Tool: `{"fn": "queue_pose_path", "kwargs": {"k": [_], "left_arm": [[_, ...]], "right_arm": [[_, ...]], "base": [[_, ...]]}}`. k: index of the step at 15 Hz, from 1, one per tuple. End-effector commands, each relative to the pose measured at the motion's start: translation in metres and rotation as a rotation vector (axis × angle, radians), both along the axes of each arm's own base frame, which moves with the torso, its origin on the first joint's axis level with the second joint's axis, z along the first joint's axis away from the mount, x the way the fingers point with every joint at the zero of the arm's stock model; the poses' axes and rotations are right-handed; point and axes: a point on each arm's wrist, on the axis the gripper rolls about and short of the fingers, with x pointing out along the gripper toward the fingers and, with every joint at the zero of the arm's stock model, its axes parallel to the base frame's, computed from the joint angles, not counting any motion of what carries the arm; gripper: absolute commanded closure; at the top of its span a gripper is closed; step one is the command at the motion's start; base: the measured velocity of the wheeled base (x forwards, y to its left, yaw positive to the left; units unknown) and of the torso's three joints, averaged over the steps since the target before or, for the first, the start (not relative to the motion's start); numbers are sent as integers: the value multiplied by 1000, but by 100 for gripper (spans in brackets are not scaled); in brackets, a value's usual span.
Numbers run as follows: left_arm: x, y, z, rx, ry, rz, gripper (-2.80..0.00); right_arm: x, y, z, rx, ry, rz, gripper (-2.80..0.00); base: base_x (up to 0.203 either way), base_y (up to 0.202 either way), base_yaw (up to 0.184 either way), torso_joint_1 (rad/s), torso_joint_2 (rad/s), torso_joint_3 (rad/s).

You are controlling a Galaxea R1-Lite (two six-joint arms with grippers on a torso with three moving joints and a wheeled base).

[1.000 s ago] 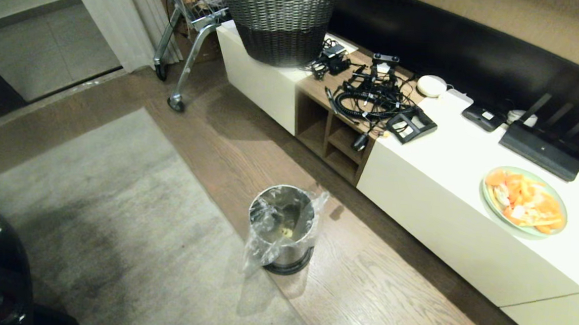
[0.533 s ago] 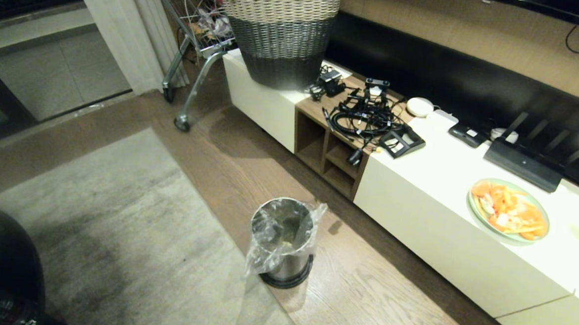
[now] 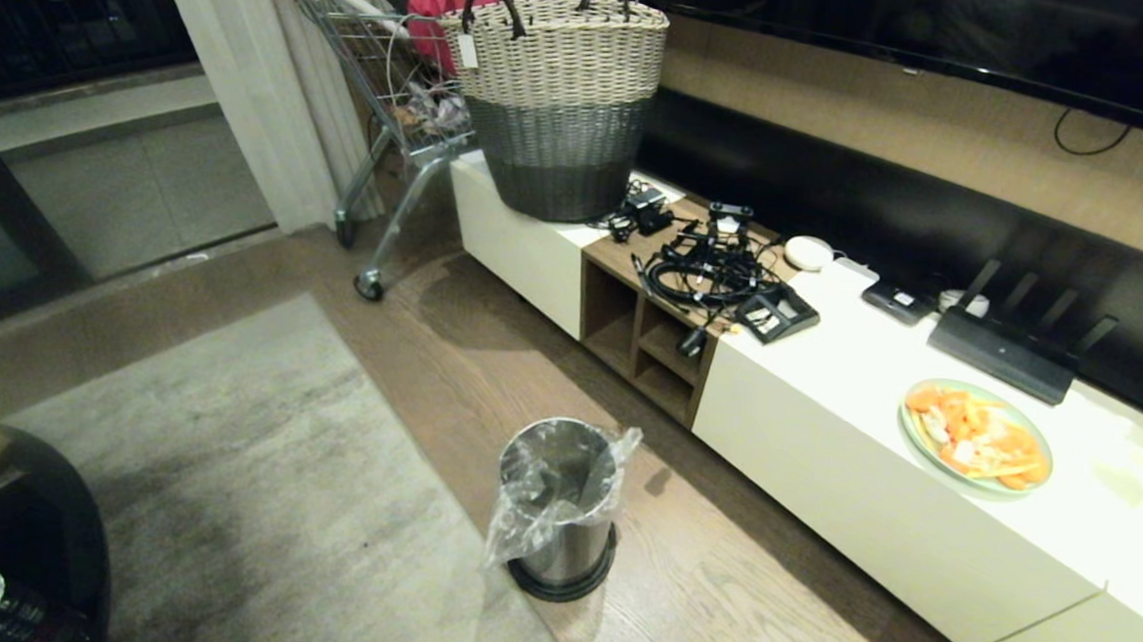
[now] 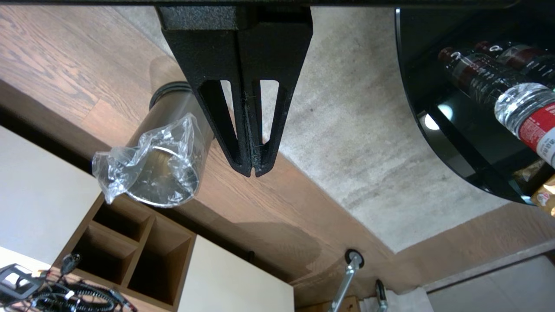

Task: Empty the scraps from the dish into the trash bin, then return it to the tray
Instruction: Put the bowl back to the table

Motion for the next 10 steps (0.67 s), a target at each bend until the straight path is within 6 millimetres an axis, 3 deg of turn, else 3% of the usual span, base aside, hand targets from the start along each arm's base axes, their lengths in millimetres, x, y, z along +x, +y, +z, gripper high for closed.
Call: {"fn": "queue_pose_path", "kwargs": {"k": [1, 10], "left_arm": [[0, 0, 0, 1, -1, 2, 0], [0, 0, 0, 1, -1, 0, 0]], "right_arm": [[0, 0, 0, 1, 2, 1, 0], [0, 0, 0, -1, 0, 1, 0]], "base": [[0, 0, 0, 13, -6, 77], [0, 0, 0, 0, 1, 8]]}}
